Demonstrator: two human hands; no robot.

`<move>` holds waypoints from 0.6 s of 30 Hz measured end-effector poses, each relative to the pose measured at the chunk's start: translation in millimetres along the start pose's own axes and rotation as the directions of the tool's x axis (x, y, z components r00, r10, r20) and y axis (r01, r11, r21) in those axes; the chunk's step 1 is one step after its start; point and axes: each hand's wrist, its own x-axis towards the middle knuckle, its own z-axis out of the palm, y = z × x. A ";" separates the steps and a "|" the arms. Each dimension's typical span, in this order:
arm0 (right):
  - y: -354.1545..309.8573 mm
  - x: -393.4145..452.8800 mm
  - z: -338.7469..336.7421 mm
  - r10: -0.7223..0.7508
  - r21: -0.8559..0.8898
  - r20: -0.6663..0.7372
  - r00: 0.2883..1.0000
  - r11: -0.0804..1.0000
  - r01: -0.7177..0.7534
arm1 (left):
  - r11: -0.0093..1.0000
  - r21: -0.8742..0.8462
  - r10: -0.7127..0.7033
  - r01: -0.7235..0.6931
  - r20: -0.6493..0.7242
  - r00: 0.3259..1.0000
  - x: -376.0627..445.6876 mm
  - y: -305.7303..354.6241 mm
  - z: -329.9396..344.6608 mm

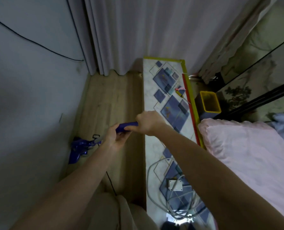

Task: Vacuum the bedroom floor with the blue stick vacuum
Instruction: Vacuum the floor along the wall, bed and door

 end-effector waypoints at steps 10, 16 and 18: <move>-10.0 97.9 -64.2 0.027 -0.090 0.027 0.999 0.996 -0.025 | 0.999 -0.045 -0.015 0.020 0.117 0.993 35.0 90.8 22.7; -23.5 138.2 -94.0 0.081 -0.077 0.048 0.996 0.994 -0.077 | 0.997 -0.057 -0.032 0.043 0.178 0.983 48.1 139.7 29.1; -24.3 139.8 -97.2 0.087 -0.059 0.059 0.994 0.995 -0.083 | 0.997 -0.052 -0.041 0.053 0.209 0.977 52.3 144.1 28.1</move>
